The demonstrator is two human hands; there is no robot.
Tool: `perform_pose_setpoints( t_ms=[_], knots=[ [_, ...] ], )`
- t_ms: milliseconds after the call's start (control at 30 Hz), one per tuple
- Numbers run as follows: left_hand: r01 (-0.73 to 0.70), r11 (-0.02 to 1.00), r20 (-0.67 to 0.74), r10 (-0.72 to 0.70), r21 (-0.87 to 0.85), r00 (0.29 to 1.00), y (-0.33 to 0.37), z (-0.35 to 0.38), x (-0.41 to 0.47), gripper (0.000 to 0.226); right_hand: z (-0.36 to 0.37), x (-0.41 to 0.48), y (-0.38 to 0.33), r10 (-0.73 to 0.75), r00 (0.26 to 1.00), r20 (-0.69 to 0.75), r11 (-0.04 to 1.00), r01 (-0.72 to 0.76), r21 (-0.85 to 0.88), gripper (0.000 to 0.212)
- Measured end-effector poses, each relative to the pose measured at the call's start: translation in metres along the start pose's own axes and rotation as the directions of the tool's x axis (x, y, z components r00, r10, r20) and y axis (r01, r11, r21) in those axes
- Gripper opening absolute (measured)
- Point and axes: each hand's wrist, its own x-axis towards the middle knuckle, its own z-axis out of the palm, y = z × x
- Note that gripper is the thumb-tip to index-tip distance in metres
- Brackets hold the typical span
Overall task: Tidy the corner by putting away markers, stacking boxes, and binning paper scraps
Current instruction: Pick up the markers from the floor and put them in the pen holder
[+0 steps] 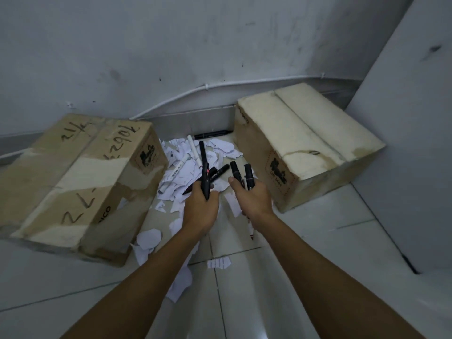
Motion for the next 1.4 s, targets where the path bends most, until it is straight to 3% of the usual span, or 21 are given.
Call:
perform_pose_setpoints(
  t_ms=[133,267,367,467,600,733,1033,1400],
  knots=[
    [-0.053,0.997,0.021,0.054,-0.049,0.998,0.033,0.000,-0.012,0.007,-0.021,-0.013,-0.028,-0.017,1.000,-0.001,1.000,0.017,0.007,0.015],
    [-0.144,0.986,0.030,0.147,-0.081,0.989,0.097,-0.005,-0.024,0.040,-0.052,-0.022,-0.081,-0.091,0.996,-0.026,0.996,0.091,0.018,0.007],
    [-0.212,0.971,0.036,0.217,-0.107,0.976,0.159,-0.013,-0.033,0.037,-0.079,-0.032,-0.130,-0.189,0.975,-0.119,0.979,0.197,0.056,0.017],
    [-0.249,0.956,0.028,0.257,-0.156,0.966,0.217,-0.021,-0.046,0.040,-0.099,-0.042,-0.182,-0.258,0.938,-0.233,0.954,0.285,0.090,0.012],
    [-0.274,0.938,0.096,0.299,-0.214,0.949,0.311,-0.039,-0.072,0.038,-0.134,-0.060,-0.268,-0.292,0.918,-0.269,0.936,0.332,0.116,0.026],
    [-0.320,0.925,0.105,0.345,-0.204,0.933,0.408,-0.061,-0.094,0.038,-0.173,-0.080,-0.362,-0.273,0.907,-0.319,0.933,0.331,0.143,0.038],
    [-0.288,0.899,0.163,0.355,-0.331,0.920,0.625,-0.108,-0.152,0.031,-0.267,-0.129,-0.571,-0.239,0.875,-0.421,0.919,0.344,0.193,0.035],
    [-0.221,0.904,0.213,0.313,-0.367,0.925,0.802,-0.108,-0.207,0.030,-0.387,-0.162,-0.708,-0.152,0.849,-0.505,0.927,0.300,0.226,0.033]
  ],
)
